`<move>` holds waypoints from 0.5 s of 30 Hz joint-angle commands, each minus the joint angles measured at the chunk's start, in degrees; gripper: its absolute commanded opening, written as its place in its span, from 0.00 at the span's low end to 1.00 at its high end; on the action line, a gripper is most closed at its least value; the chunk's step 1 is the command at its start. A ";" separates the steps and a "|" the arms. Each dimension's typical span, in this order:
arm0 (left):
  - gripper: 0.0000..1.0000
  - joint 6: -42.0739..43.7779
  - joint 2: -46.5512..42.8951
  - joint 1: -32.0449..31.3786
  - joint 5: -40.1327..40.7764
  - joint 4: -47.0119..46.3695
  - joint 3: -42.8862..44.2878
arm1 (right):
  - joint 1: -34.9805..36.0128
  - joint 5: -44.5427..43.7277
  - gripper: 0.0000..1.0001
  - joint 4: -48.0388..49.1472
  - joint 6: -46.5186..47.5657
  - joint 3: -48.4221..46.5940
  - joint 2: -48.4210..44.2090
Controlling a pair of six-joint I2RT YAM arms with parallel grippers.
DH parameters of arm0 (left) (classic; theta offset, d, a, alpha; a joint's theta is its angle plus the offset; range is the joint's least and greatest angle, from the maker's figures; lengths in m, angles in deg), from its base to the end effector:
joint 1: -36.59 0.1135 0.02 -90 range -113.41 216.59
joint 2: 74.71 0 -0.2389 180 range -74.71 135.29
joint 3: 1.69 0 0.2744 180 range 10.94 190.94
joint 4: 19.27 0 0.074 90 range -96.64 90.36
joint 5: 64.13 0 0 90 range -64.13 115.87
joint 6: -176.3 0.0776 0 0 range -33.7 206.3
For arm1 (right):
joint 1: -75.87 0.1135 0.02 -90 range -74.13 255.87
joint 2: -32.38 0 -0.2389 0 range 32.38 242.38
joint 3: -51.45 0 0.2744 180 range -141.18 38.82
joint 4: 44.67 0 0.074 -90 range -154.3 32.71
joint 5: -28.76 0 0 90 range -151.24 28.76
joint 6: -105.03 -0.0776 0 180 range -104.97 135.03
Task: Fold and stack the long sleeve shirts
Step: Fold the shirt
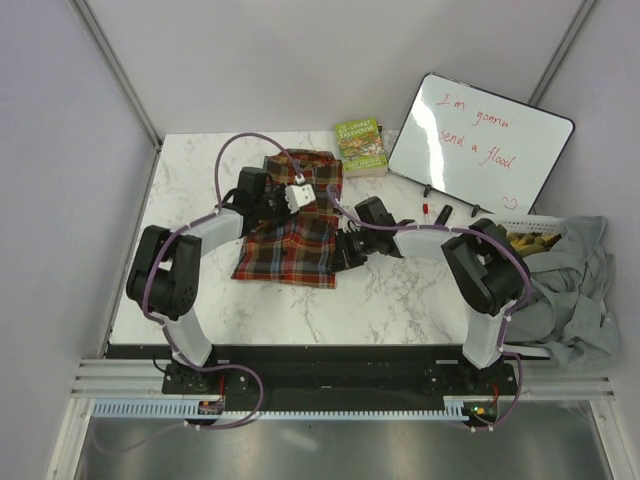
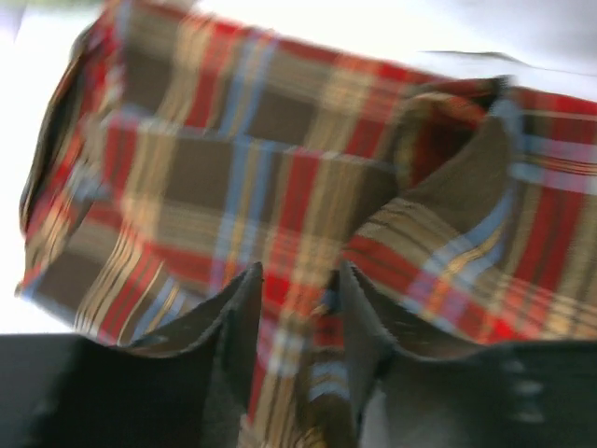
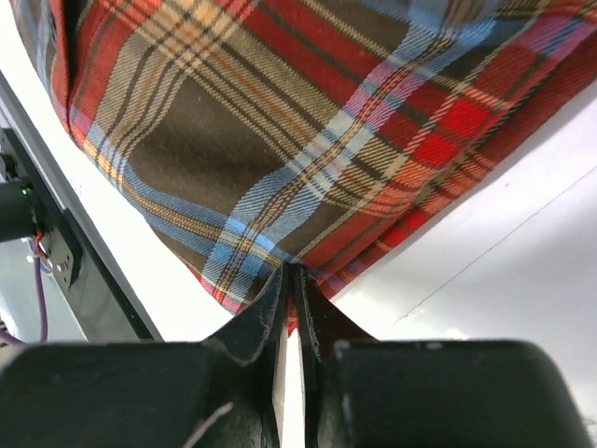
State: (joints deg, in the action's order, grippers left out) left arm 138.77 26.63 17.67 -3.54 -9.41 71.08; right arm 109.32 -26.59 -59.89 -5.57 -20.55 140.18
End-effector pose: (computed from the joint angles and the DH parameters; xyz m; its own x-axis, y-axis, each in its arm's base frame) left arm 0.3839 -0.1719 0.1285 0.1544 0.6774 -0.7193 0.8600 0.2662 0.4353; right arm 0.3113 0.2586 0.0733 -0.8717 -0.2290 -0.4333 -0.4756 0.6087 0.6350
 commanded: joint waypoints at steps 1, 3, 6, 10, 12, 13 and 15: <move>0.52 -14.92 -3.33 5.37 -1.83 -2.00 5.51 | 0.91 -0.12 0.13 -2.85 3.89 -1.00 -4.09; 0.56 -17.57 -8.07 8.71 -5.91 1.69 4.47 | 1.09 0.59 0.15 -3.56 4.69 -3.01 -6.11; 0.59 -15.12 -12.82 11.96 -13.03 9.24 2.36 | 1.26 0.15 0.17 -3.83 5.57 -6.44 -7.00; 0.61 -9.93 -14.33 13.38 -13.22 17.43 -0.46 | 1.53 -2.31 0.17 -3.39 6.63 -12.33 -1.92; 0.62 -9.32 -13.81 14.08 -11.91 18.49 -1.08 | 1.53 -2.66 0.17 -3.30 6.63 -16.55 0.46; 0.63 -8.70 -13.37 14.17 -9.72 19.54 -1.08 | 1.70 -2.92 0.17 -3.21 6.45 -17.87 2.56; 0.65 -7.91 -12.23 14.87 -8.74 20.25 -1.25 | 1.70 -4.15 0.17 -3.21 6.36 -21.12 4.50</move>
State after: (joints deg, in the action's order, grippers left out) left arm 128.01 12.16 31.44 -13.20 4.08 71.32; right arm 110.63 -28.29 -63.84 -0.07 -35.76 139.92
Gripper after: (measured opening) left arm 0.632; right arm 0.168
